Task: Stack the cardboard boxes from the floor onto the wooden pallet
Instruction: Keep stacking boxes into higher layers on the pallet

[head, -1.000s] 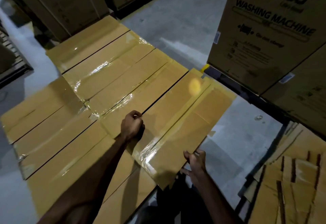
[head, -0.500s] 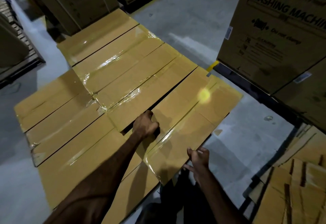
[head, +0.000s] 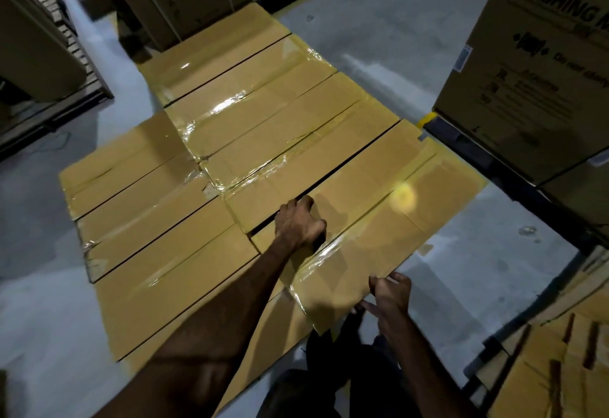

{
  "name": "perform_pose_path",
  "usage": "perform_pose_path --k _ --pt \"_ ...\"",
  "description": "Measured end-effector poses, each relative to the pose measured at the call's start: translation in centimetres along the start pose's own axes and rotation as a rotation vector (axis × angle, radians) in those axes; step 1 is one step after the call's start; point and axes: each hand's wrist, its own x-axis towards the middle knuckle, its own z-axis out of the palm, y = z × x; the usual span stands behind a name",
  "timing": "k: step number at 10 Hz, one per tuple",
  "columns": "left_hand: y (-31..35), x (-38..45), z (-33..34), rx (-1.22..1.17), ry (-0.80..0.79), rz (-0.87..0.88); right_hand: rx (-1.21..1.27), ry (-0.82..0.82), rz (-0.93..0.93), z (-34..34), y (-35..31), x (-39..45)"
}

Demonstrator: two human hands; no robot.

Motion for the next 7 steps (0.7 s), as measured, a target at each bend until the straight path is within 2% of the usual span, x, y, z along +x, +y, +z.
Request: perform_pose_path --k 1,4,5,6,7 --pt "0.1 0.3 0.3 0.027 -0.004 -0.01 -0.101 0.054 -0.038 0.9 3.8 7.7" --pt "0.2 0.3 1.3 0.058 0.065 0.017 -0.097 -0.015 -0.098 0.0 -1.5 -2.9" --pt "-0.4 -0.2 2.0 0.082 0.127 0.07 -0.097 -0.047 -0.111 -0.1 -0.8 -1.5" --pt "-1.7 -1.4 2.5 0.144 0.238 0.11 -0.083 -0.08 -0.14 -0.4 -0.5 -0.6" --pt "-4.2 -3.3 3.4 0.149 0.369 0.026 -0.018 -0.123 -0.093 -0.7 -3.0 -4.8"
